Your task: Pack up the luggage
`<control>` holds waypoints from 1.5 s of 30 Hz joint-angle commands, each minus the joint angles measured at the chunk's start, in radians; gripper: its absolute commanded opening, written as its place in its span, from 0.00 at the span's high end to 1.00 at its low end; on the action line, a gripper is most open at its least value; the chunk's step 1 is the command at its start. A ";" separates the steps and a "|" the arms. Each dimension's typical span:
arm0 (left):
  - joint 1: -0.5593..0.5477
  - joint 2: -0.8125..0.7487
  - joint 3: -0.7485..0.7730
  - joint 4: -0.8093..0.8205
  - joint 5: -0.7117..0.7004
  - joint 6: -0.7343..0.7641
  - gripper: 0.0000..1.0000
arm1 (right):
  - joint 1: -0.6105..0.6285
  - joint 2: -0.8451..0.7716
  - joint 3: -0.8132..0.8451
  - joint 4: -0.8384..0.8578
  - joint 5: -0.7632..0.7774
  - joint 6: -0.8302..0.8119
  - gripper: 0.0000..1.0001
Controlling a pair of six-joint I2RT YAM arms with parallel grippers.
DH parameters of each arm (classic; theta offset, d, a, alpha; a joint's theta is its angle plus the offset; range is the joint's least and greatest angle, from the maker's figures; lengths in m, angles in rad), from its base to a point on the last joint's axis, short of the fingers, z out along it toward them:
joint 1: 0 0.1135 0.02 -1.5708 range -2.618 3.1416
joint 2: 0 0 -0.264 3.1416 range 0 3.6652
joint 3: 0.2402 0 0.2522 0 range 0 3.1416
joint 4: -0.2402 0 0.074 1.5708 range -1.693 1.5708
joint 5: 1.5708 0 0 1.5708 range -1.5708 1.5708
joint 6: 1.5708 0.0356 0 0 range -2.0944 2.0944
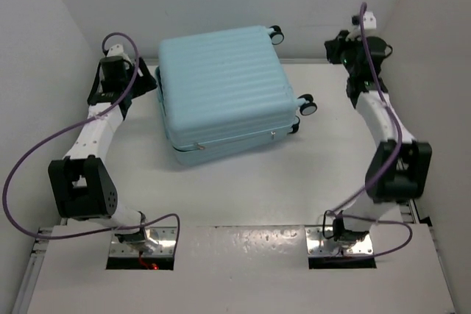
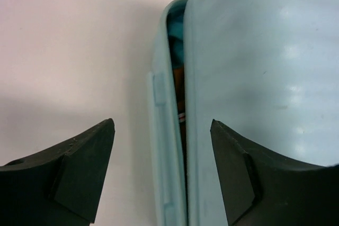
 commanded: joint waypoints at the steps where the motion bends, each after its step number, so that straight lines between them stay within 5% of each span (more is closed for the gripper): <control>1: -0.030 0.071 0.067 -0.016 -0.023 0.015 0.23 | 0.004 0.258 0.280 -0.096 -0.162 0.139 0.81; 4: -0.039 0.102 0.087 -0.016 -0.037 -0.008 0.23 | 0.025 0.506 0.598 -0.230 -0.276 0.248 0.85; 8: -0.068 0.123 0.112 -0.016 -0.101 0.024 0.23 | 0.105 0.709 0.870 -0.407 -0.323 0.178 0.89; 21: -0.102 0.307 0.216 0.016 -0.176 0.026 0.23 | 0.242 0.885 0.956 -0.401 -0.296 0.100 0.89; 26: -0.068 0.424 0.317 0.068 -0.019 -0.022 0.23 | 0.240 0.894 0.923 -0.363 -0.325 0.115 0.88; 35: -0.105 0.337 0.205 0.257 0.078 -0.051 0.23 | 0.219 0.897 0.869 -0.082 -0.533 0.366 0.84; 45: -0.142 0.275 0.196 0.239 0.078 -0.051 0.23 | 0.266 0.852 0.861 0.134 -0.675 0.572 0.83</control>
